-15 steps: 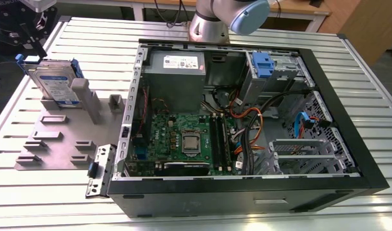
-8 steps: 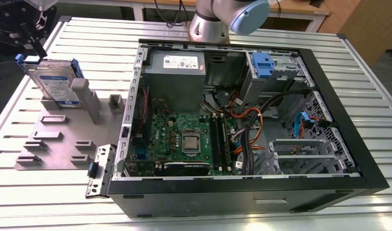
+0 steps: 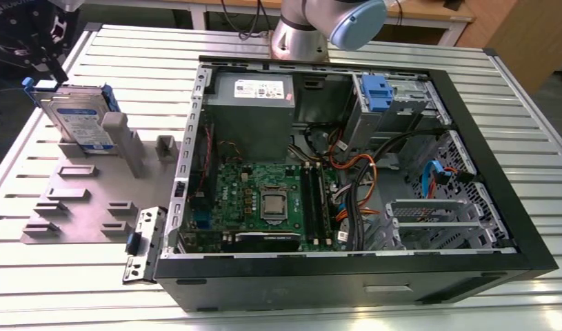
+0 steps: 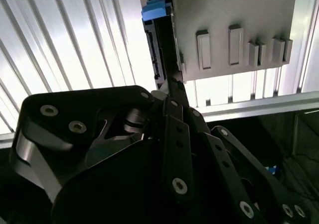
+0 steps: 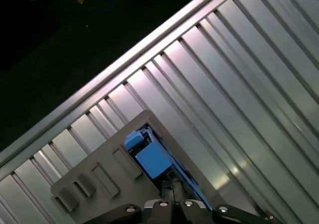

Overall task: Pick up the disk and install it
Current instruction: 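Pick up the disk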

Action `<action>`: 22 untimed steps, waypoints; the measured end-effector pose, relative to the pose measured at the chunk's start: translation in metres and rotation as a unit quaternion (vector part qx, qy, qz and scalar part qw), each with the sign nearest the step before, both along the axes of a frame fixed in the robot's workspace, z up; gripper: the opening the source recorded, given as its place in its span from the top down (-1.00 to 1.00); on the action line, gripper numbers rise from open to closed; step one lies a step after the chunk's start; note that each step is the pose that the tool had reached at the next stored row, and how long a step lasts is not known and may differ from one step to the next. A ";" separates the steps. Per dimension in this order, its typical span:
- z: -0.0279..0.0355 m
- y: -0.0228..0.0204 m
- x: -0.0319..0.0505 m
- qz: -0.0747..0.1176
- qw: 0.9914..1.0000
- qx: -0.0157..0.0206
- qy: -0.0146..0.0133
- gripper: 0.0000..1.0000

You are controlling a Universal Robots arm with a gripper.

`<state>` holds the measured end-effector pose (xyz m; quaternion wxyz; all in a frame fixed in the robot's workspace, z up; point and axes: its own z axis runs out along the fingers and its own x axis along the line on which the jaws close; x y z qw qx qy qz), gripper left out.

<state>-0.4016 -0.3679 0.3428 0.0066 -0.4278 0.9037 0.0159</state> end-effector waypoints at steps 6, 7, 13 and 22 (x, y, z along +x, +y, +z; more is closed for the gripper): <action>-0.0009 0.0000 0.0000 0.054 0.999 0.000 0.000 0.79; -0.0011 0.0000 0.0000 0.063 0.998 0.000 0.000 0.79; -0.0023 0.0000 0.0000 0.117 0.993 0.000 0.000 0.79; -0.0043 0.0000 0.0000 0.199 0.980 0.000 0.000 0.79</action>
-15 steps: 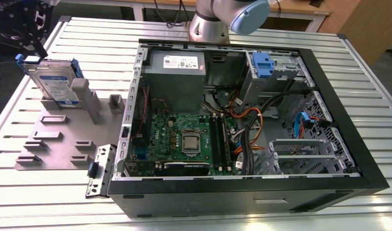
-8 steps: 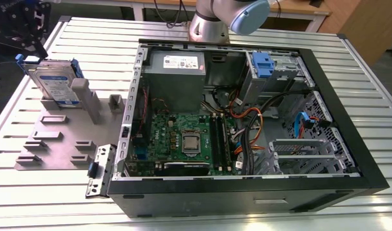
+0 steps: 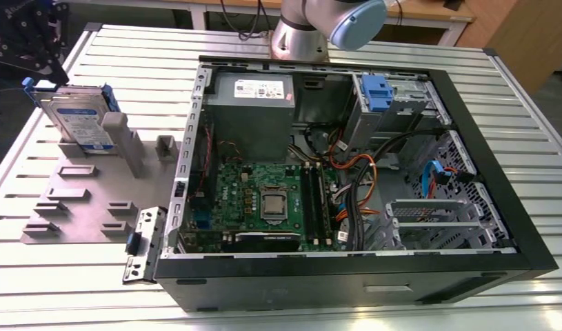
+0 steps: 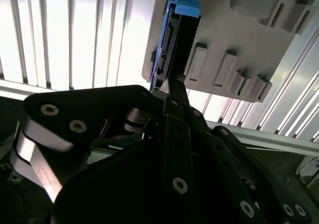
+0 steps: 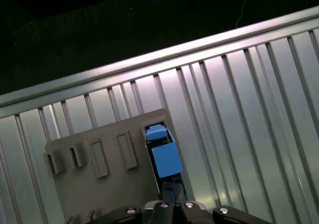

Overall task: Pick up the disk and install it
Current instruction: 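Pick up the disk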

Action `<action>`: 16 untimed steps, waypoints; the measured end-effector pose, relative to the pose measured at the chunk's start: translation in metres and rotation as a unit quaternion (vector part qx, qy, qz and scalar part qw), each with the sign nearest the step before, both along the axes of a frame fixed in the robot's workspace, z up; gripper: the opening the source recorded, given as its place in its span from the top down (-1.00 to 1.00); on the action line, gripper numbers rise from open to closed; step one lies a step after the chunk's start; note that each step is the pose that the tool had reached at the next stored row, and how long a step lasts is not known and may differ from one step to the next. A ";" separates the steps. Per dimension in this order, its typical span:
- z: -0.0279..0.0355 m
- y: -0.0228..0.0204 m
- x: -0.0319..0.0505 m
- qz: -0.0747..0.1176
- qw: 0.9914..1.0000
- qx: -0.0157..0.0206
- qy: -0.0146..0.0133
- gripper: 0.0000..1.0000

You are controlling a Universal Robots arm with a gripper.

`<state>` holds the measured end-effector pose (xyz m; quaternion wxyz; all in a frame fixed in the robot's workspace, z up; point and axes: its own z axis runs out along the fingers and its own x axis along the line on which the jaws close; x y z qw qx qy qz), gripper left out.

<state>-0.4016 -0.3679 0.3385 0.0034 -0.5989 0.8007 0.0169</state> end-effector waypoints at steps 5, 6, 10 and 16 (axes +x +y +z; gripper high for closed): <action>-0.0005 0.0000 0.0000 0.037 0.999 0.000 0.000 0.79; -0.0005 0.0000 0.0000 0.038 0.999 0.000 0.000 0.79; -0.0006 0.0000 0.0004 0.035 0.999 0.000 0.000 0.79; -0.0007 -0.0003 0.0041 0.025 1.000 0.000 0.000 0.79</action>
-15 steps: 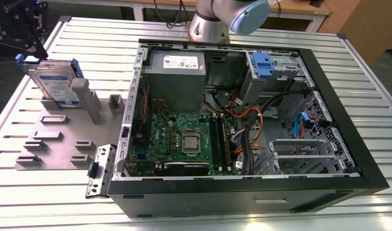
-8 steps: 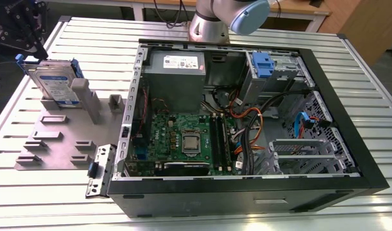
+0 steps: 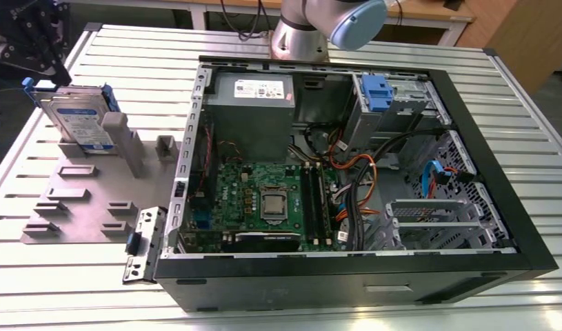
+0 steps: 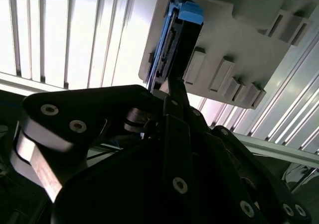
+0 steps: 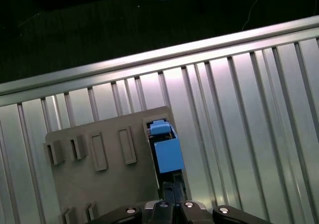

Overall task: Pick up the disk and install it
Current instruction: 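Pick up the disk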

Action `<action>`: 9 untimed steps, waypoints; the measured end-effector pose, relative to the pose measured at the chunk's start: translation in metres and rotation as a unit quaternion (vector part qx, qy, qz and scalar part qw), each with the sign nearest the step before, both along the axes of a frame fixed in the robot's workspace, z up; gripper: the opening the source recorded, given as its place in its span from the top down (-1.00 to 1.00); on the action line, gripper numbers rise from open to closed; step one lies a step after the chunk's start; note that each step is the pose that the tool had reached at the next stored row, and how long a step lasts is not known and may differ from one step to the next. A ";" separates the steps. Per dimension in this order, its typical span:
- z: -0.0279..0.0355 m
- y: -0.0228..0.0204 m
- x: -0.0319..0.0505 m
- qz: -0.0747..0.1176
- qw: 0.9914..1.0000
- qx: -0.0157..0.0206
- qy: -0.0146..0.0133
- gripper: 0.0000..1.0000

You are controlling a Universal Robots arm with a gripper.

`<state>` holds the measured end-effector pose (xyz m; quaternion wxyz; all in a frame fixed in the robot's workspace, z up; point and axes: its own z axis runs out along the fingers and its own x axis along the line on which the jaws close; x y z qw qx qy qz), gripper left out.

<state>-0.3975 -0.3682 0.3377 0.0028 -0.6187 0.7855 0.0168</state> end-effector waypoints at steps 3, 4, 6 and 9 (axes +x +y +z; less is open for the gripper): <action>-0.0016 -0.0003 0.0002 -0.003 1.000 0.000 0.000 0.79; -0.0020 -0.0004 0.0003 -0.004 1.000 0.000 0.000 0.79; -0.0035 -0.0006 0.0023 -0.005 1.000 0.000 0.000 0.79; -0.0036 -0.0005 0.0026 -0.006 1.000 0.000 0.000 0.79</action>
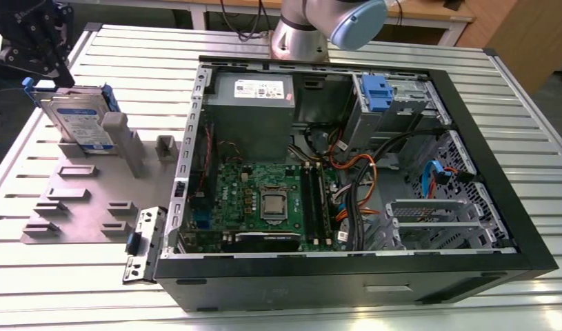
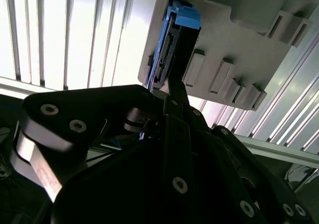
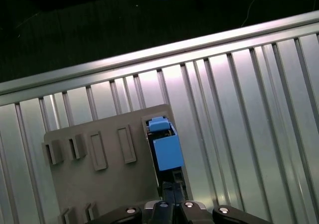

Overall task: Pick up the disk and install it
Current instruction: 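Pick up the disk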

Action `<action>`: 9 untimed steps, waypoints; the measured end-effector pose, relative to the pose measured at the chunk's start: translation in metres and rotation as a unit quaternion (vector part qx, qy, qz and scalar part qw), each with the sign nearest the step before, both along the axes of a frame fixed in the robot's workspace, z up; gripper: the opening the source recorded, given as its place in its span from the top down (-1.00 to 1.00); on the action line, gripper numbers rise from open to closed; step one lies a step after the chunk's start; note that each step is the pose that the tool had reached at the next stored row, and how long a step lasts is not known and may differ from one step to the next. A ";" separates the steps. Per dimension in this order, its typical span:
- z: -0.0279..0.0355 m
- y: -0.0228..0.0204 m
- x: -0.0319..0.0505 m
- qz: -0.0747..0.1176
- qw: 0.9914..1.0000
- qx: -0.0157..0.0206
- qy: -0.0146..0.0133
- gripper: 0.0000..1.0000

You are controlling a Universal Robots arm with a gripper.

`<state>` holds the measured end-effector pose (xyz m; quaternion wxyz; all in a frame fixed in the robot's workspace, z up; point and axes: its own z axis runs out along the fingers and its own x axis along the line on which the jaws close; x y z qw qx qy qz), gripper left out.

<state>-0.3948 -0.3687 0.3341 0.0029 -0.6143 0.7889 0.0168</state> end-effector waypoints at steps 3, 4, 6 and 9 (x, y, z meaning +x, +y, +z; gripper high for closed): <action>-0.0001 0.0000 0.0001 0.000 1.000 0.000 0.000 0.79; -0.0001 0.0000 0.0001 0.000 1.000 0.000 0.000 0.79; -0.0001 0.0000 0.0001 0.000 1.000 0.000 0.000 0.79; -0.0001 0.0000 0.0001 0.000 1.000 0.000 0.000 0.77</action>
